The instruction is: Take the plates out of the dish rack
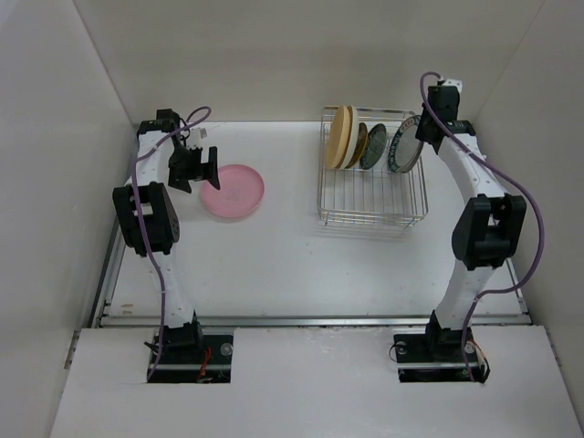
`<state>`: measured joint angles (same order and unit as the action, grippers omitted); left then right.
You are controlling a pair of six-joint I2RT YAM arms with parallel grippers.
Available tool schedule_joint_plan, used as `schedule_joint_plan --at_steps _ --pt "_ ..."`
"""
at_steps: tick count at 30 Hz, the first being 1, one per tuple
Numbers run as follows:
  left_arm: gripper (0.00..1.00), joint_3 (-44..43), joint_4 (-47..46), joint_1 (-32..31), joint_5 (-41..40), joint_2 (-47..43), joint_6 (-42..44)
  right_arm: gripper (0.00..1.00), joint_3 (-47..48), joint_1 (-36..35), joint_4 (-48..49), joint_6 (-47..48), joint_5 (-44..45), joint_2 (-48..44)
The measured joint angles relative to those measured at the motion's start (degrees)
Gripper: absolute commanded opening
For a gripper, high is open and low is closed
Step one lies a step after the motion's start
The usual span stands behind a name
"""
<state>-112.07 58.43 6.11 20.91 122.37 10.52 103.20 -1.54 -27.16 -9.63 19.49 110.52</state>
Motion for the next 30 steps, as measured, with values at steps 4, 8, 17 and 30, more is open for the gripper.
schedule_joint_plan --at_steps 4,8,17,30 --pt "1.00 0.3 0.2 0.0 -0.1 0.0 0.1 0.26 -0.1 0.0 0.7 0.0 -0.1 1.0" --pt "1.00 0.7 0.2 0.0 0.1 -0.2 0.1 0.24 -0.2 0.0 1.1 -0.2 -0.2 1.7" --pt "1.00 3.3 0.4 0.0 0.7 -2.5 0.1 0.03 -0.3 0.0 1.4 0.8 0.6 2.8" --pt "1.00 6.6 0.6 0.0 2.8 -13.8 1.3 0.00 5.0 -0.3 -6.4 6.1 9.0 -7.0"
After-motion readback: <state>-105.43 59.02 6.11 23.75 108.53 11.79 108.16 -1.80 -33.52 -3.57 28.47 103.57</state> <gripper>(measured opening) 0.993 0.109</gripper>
